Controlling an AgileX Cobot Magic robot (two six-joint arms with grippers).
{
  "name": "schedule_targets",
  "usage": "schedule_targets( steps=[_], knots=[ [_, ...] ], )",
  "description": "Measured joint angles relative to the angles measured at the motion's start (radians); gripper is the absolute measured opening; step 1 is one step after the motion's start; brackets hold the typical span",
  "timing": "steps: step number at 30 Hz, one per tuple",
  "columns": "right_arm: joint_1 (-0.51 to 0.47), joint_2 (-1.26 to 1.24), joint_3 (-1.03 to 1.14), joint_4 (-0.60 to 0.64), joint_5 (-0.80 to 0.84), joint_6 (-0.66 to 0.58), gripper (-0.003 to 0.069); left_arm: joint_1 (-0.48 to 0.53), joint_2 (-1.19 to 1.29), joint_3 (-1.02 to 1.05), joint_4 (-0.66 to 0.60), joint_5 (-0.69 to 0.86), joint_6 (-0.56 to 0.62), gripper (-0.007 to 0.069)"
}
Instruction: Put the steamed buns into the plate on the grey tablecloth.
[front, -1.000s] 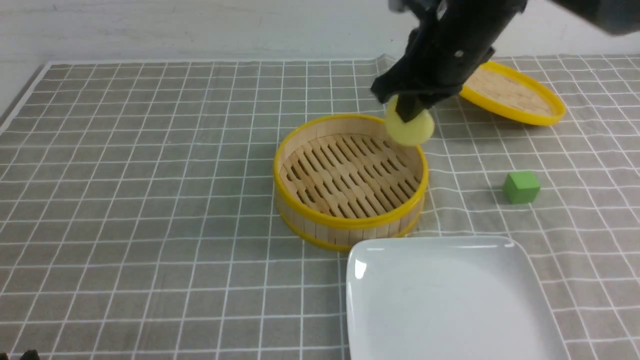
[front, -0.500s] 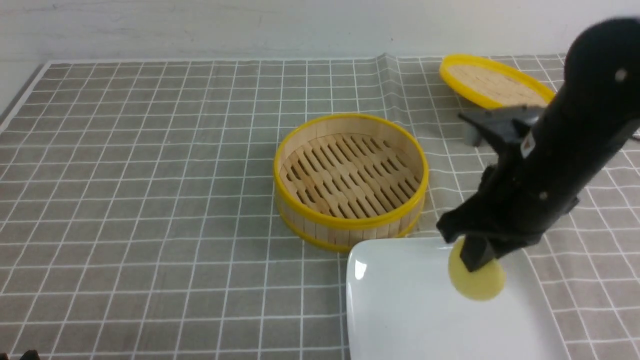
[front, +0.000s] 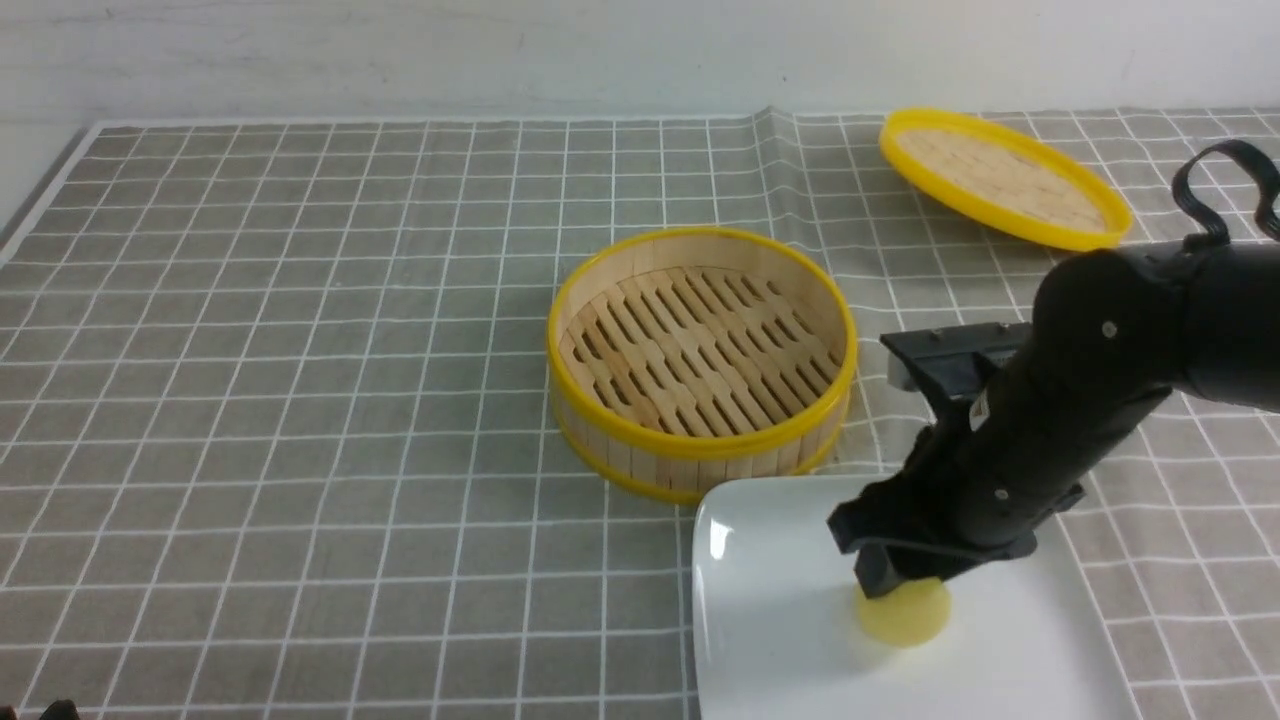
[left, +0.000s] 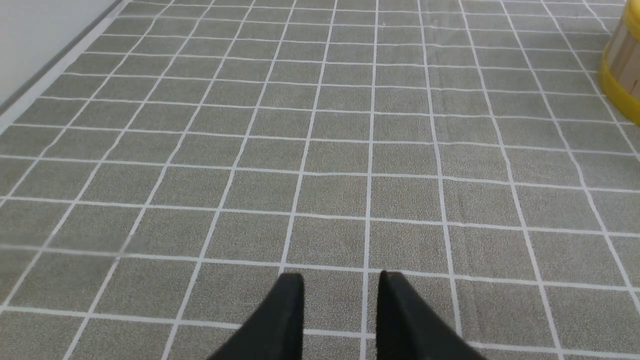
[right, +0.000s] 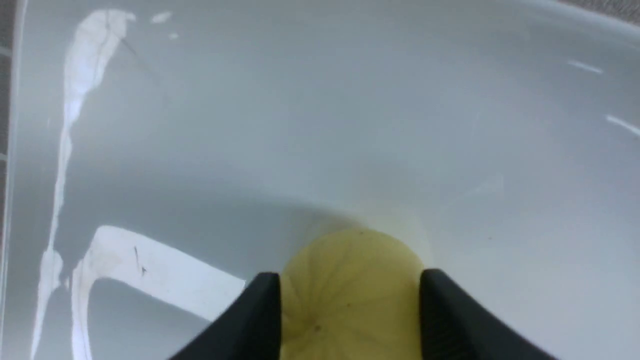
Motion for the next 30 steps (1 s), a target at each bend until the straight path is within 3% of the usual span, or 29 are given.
schedule_targets(
  steps=[3, 6, 9, 10, 11, 12, 13, 15, 20, 25, 30],
  knots=[
    [0.000, -0.009, -0.064, -0.032, 0.089, -0.012, 0.0447, 0.000, 0.000, 0.000, 0.000, 0.000, 0.000, 0.0241],
    [0.000, -0.037, -0.139, -0.077, 0.205, -0.022, 0.0401, 0.000, 0.000, 0.000, 0.000, 0.000, 0.000, 0.0241],
    [0.000, -0.103, -0.221, -0.154, 0.332, -0.023, 0.0252, 0.000, 0.000, 0.000, 0.000, 0.000, 0.000, 0.0241],
    [0.000, -0.115, -0.224, -0.159, 0.345, -0.023, 0.0240, 0.000, 0.000, 0.000, 0.000, 0.000, 0.000, 0.0241],
    [0.000, -0.168, -0.240, -0.199, 0.384, -0.018, 0.0145, 0.000, 0.000, 0.000, 0.000, 0.000, 0.000, 0.0241],
    [0.000, -0.175, -0.240, -0.208, 0.388, -0.016, 0.0121, 0.000, 0.000, 0.000, 0.000, 0.000, 0.000, 0.0241],
    [0.000, -0.229, -0.242, -0.238, 0.412, 0.005, 0.0053, 0.000, 0.000, 0.000, 0.000, 0.000, 0.000, 0.0241],
    [0.000, -0.312, -0.243, -0.286, 0.442, 0.047, -0.0008, 0.000, 0.000, 0.000, 0.000, 0.000, 0.000, 0.0241],
    [0.000, -0.559, -0.222, -0.363, 0.471, 0.144, -0.0015, 0.000, 0.000, 0.000, 0.000, 0.000, 0.000, 0.0241],
    [0.000, -0.825, -0.077, -0.377, 0.399, 0.193, -0.0015, 0.000, 0.000, 0.000, 0.000, 0.000, 0.000, 0.0241],
    [0.000, -1.223, 0.279, -0.393, 0.052, 0.210, -0.0015, 0.000, 0.000, 0.000, 0.000, 0.000, 0.000, 0.0241]
  ],
)
